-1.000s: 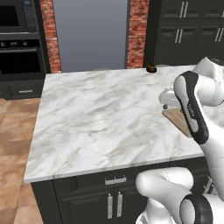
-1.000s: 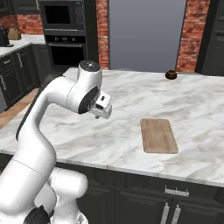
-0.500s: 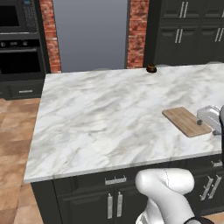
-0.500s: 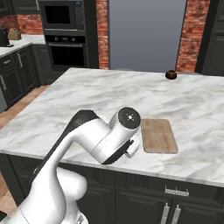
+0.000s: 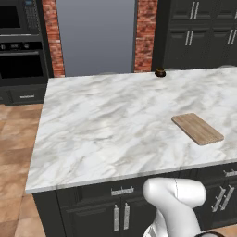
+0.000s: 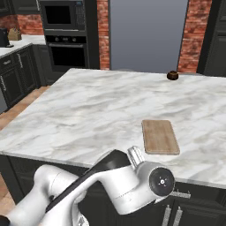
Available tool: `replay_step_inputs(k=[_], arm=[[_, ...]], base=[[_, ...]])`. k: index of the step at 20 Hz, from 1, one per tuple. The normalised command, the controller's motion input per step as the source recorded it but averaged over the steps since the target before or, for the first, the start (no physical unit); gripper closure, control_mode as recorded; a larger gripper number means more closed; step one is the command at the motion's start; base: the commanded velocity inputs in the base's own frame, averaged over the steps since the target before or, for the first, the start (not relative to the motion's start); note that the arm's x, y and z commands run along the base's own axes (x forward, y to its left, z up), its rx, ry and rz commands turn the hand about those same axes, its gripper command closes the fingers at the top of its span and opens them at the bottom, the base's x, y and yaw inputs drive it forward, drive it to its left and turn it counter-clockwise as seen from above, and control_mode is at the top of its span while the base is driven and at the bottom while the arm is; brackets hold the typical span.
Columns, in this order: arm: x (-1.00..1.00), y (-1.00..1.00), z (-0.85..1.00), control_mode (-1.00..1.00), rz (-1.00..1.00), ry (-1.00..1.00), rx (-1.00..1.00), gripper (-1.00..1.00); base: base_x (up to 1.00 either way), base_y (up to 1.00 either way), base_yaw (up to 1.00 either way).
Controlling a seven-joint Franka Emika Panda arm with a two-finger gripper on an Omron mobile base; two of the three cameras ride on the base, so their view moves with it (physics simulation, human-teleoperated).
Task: Open the drawer on the right and place the cutting tools on the cutting board.
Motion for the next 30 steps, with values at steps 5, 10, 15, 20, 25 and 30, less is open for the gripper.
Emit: replay_step_inputs(k=[5,10,15,20,25,30], arm=[[-0.32,-1.00,-0.58,-1.00,-0.40,-0.02,0.26,-1.00],[-0.12,-0.88,-0.47,-1.00,-0.23,-0.18,0.33,-1.00],[0.01,-0.57,-0.54,-1.00,-0.02,-0.27,0.22,-1.00],[0.17,-0.26,-0.56,-1.00,0.00,-0.29,0.16,-1.00],[0.41,0.00,-0.45,-1.00,0.00,-0.28,0.02,-1.00],[0.54,0.00,-0.49,-1.00,0.00,-0.22,-0.02,-1.00]], base=[[0.00,0.00,0.00],[0.00,0.00,0.00],[0.00,0.00,0.00],[0.00,0.00,0.00],[0.00,0.00,0.00],[0.00,0.00,0.00]])
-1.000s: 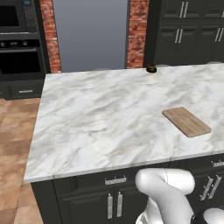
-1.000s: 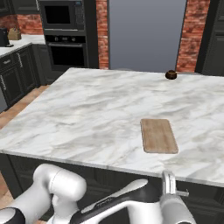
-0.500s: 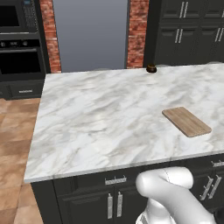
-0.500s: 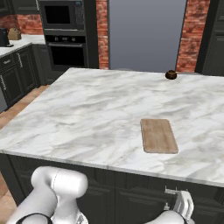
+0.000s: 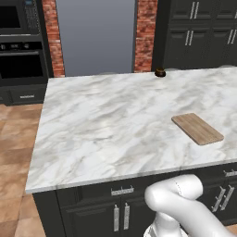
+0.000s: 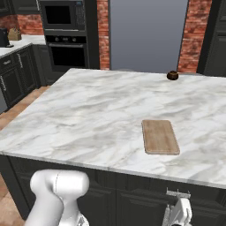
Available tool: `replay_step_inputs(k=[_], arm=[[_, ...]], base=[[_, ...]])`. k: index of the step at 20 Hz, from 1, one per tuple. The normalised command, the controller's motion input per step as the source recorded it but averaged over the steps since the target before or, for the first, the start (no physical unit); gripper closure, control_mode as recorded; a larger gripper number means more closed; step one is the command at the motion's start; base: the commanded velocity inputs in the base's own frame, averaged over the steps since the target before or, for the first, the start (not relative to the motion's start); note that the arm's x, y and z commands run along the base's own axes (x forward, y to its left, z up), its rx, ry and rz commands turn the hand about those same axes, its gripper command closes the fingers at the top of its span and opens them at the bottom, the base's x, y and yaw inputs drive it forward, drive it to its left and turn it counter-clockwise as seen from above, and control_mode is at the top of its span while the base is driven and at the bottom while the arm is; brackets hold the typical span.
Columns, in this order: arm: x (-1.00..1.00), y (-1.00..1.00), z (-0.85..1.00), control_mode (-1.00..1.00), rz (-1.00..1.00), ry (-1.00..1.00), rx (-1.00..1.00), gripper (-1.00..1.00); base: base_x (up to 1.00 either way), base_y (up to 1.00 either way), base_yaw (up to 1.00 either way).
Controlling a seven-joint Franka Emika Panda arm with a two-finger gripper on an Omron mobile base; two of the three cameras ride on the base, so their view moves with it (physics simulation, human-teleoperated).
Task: Open the drawer on the right and place the cutting tools on the cutting board.
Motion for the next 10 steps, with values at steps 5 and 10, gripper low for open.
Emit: replay_step_inputs(k=[5,10], arm=[[0.35,-0.12,-0.57,-1.00,0.03,-0.12,-0.01,-1.00],[0.45,-0.16,-0.48,-1.00,0.00,-0.07,-0.01,-1.00]], base=[[0.00,0.00,0.00],[0.00,0.00,0.00]])
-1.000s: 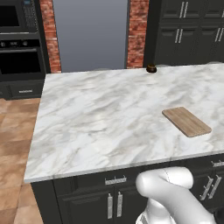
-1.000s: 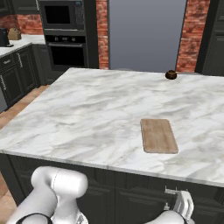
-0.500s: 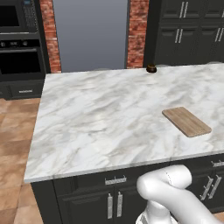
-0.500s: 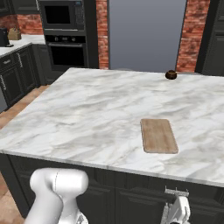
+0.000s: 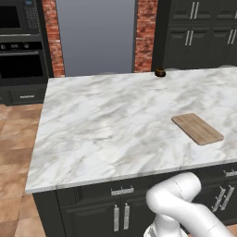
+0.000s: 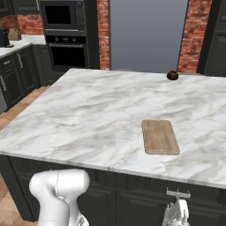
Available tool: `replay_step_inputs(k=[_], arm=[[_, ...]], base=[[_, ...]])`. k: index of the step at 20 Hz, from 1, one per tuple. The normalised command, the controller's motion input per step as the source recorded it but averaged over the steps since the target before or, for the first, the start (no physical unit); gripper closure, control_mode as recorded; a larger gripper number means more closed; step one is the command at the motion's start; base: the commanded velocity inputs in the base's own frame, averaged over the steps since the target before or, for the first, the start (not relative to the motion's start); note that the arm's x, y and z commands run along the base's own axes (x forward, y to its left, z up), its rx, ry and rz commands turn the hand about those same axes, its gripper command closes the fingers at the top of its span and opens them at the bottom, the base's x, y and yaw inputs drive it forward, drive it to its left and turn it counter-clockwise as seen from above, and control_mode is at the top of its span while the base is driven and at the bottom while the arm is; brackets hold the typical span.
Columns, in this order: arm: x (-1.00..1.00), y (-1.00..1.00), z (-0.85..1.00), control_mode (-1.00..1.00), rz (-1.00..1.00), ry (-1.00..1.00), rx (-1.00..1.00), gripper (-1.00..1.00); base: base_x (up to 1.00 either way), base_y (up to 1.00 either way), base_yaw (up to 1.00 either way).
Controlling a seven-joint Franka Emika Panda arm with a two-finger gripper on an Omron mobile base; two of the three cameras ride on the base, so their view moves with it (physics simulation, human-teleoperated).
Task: Open the drawer on the right and place the cutting tools on the cutting board.
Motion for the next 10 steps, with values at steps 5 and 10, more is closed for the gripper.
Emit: replay_step_inputs(k=[5,10], arm=[[0.47,-0.29,-0.51,-1.00,0.04,-0.08,-0.02,-1.00],[0.34,-0.46,-0.58,-1.00,0.10,-0.07,-0.02,-1.00]], base=[[0.00,0.00,0.00],[0.00,0.00,0.00]])
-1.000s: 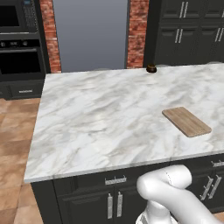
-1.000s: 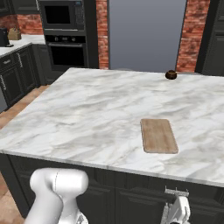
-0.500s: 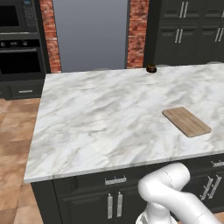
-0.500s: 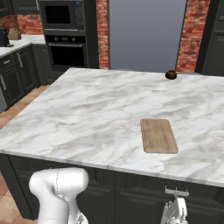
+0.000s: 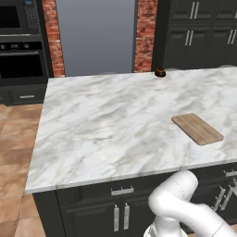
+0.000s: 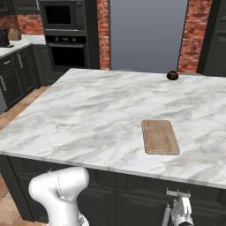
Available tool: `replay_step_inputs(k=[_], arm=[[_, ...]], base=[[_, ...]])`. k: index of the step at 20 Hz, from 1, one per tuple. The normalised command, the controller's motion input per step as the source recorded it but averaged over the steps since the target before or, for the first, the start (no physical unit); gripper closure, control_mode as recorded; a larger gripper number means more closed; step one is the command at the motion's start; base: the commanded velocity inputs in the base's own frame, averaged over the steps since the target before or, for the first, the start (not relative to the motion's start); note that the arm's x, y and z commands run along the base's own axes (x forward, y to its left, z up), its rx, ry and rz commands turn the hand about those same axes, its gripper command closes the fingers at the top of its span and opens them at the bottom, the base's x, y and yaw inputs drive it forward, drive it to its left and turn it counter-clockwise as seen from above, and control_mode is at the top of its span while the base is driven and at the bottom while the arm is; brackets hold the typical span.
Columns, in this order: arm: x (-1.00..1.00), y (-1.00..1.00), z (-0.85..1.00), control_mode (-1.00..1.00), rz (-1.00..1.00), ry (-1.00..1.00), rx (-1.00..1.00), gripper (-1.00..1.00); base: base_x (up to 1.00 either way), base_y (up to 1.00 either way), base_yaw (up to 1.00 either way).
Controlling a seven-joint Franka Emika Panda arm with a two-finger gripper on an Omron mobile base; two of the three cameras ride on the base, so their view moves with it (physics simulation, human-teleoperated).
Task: Open the drawer on the right and place the cutting tools on the cutting board.
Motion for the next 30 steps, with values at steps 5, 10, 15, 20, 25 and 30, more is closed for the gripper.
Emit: replay_step_inputs(k=[5,10,15,20,25,30], arm=[[0.26,-0.52,-0.67,-1.00,0.10,-0.05,-0.03,-1.00],[0.25,-0.41,-0.67,-1.00,0.10,-0.11,-0.03,-1.00],[0.08,-0.04,-0.87,-1.00,0.06,-0.23,-0.01,-1.00],[0.13,0.03,-0.46,-1.00,0.00,-0.17,0.00,1.00],[0.04,0.01,-0.03,-1.00,0.00,0.00,0.00,1.00],[-0.02,0.00,0.00,-1.00,0.00,0.00,0.00,1.00]], base=[[0.00,0.00,0.00],[0.00,0.00,0.00],[0.00,0.00,0.00],[0.00,0.00,0.00],[0.00,0.00,0.00],[0.00,0.00,0.00]])
